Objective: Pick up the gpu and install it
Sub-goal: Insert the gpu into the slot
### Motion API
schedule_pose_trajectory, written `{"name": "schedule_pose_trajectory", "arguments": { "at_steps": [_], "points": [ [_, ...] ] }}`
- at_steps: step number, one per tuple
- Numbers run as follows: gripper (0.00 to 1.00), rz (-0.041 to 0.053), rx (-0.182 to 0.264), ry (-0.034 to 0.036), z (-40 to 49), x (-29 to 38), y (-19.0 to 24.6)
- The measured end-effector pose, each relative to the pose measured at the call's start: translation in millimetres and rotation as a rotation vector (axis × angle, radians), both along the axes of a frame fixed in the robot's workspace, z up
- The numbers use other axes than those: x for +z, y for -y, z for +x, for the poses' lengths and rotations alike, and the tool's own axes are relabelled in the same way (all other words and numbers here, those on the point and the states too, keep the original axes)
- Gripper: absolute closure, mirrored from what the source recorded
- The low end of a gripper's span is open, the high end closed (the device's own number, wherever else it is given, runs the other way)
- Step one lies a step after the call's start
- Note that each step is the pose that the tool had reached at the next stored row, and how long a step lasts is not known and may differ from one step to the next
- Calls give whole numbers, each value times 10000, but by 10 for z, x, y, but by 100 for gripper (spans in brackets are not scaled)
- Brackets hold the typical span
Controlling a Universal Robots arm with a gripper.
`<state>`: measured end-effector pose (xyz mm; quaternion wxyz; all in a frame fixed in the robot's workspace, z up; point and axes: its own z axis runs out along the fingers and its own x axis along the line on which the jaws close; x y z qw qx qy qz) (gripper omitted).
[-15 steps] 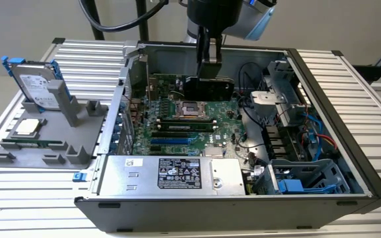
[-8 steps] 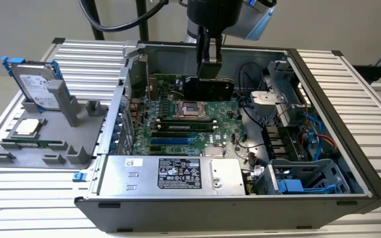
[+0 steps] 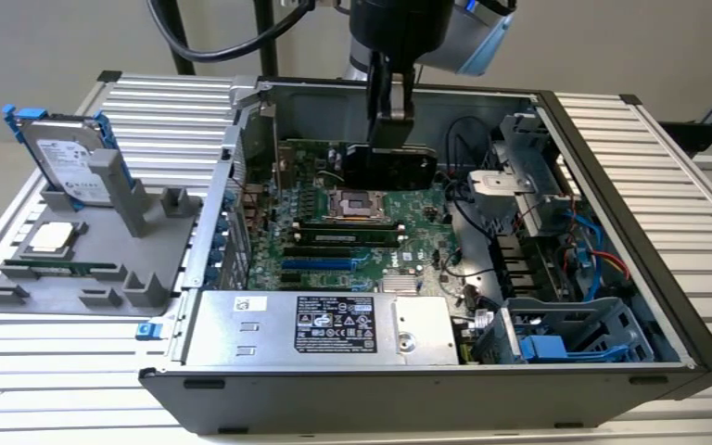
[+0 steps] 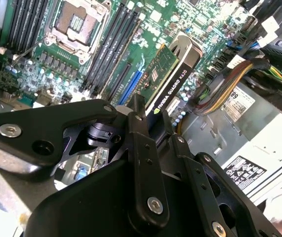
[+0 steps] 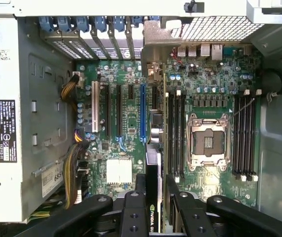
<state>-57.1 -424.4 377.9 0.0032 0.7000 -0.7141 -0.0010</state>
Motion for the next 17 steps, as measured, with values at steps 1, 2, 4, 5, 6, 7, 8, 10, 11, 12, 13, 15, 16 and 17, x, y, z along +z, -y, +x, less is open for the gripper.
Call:
{"name": "schedule_pose_trajectory", "arguments": {
  "at_steps": [1, 2, 4, 5, 6, 7, 8, 10, 11, 12, 13, 15, 16, 17],
  "points": [
    [100, -16, 1, 0, 0, -7, 0],
    [100, -30, 0, 0, 0, -14, 0],
    [100, -64, 0, 0, 0, -26, 0],
    [100, -82, 0, 0, 0, -33, 0],
    [100, -101, 0, 0, 0, -38, 0],
    [100, -120, 0, 0, 0, -45, 0],
    [100, -140, 0, 0, 0, -51, 0],
    [100, -182, 0, 0, 0, -62, 0],
    [100, -203, 0, 0, 0, -68, 0],
    [100, -221, 0, 0, 0, -73, 0],
    [100, -241, 0, 0, 0, -79, 0],
    [100, -280, 0, 0, 0, -90, 0],
    [100, -297, 0, 0, 0, -95, 0],
    [100, -312, 0, 0, 0, -99, 0]
  ]
}}
